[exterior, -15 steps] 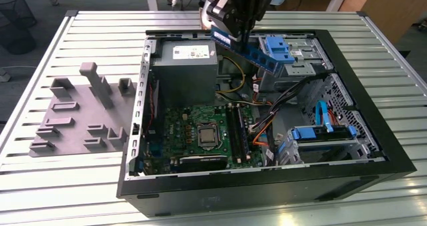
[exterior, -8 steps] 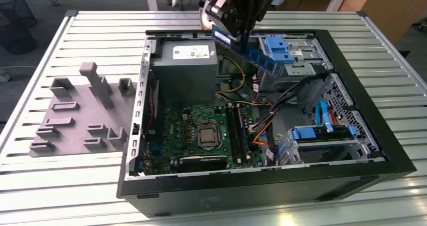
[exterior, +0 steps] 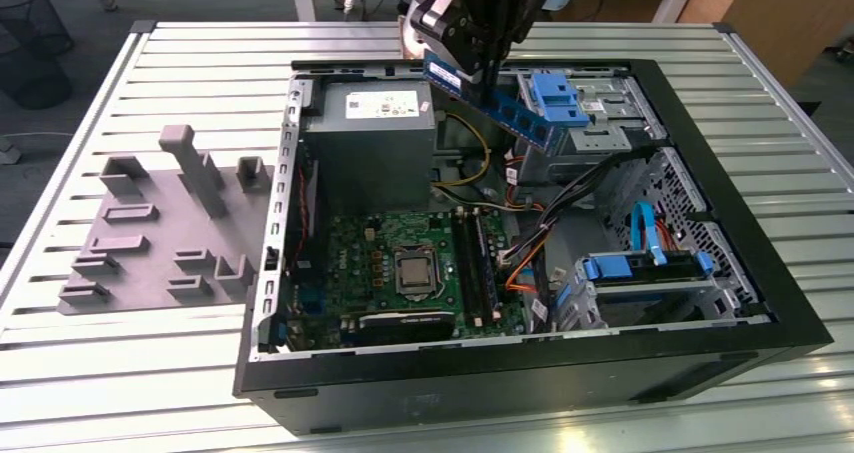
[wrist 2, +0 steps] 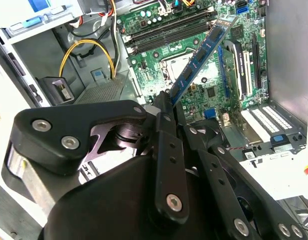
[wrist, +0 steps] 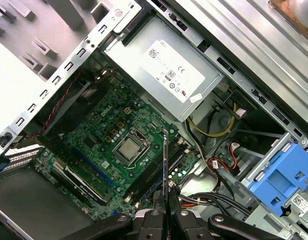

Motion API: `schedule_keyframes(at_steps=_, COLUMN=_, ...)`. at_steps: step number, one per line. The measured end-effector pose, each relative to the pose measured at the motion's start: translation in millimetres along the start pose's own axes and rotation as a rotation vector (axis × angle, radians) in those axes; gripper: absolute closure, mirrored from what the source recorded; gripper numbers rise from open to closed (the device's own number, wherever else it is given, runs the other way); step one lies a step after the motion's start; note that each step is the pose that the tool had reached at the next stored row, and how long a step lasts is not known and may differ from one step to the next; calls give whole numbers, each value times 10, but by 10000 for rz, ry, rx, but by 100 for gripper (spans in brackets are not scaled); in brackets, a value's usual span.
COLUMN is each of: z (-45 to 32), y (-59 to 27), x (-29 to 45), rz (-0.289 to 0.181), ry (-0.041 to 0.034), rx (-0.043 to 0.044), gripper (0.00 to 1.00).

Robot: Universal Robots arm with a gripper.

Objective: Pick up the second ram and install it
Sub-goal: 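Insert the second ram into the second slot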

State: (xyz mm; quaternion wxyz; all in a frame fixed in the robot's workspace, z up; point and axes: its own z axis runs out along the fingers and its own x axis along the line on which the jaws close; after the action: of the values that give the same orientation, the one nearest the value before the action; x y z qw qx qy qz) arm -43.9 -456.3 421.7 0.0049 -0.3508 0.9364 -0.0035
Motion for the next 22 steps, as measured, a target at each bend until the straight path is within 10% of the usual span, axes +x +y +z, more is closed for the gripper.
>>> schedule_keyframes(at_steps=22, z=0, y=0, x=0, rz=642, ry=7, rx=5, gripper=86)
